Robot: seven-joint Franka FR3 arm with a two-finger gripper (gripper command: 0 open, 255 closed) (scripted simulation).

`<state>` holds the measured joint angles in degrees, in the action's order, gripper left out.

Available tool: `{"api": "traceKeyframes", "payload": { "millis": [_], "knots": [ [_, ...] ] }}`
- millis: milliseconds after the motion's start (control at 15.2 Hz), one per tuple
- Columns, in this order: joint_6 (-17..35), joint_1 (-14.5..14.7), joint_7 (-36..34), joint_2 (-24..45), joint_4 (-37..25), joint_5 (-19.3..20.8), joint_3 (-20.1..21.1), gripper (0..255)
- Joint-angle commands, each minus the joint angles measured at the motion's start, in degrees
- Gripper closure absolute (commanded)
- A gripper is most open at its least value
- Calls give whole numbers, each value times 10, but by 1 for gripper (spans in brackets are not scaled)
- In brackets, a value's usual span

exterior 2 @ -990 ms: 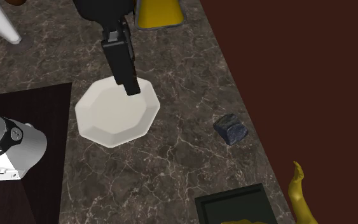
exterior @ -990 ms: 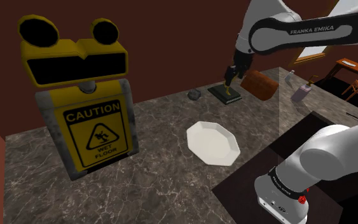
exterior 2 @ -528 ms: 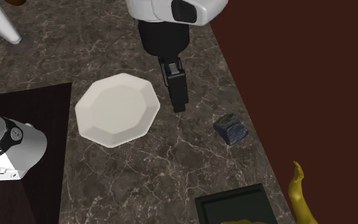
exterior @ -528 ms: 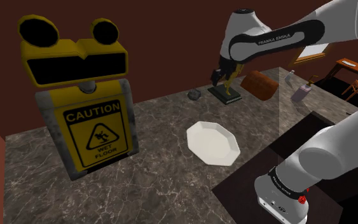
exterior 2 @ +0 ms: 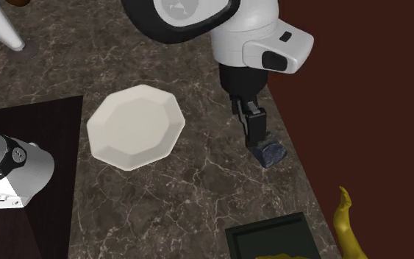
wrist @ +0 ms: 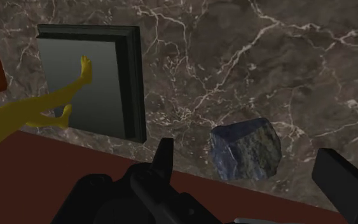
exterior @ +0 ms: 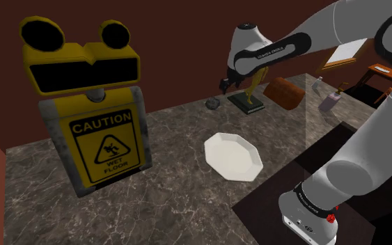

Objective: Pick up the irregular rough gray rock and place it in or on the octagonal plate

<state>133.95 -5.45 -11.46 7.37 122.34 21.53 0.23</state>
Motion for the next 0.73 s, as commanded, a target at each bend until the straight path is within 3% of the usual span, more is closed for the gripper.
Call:
{"api": "traceKeyframes", "payload": {
  "millis": [0, 330, 660],
  "knots": [
    [14, -3, -7, 43, -35, 11, -5, 0],
    [35, -4, -24, 150, -135, 29, -18, 0],
    [57, -8, -28, 179, -145, 35, -23, 0]
  ]
}}
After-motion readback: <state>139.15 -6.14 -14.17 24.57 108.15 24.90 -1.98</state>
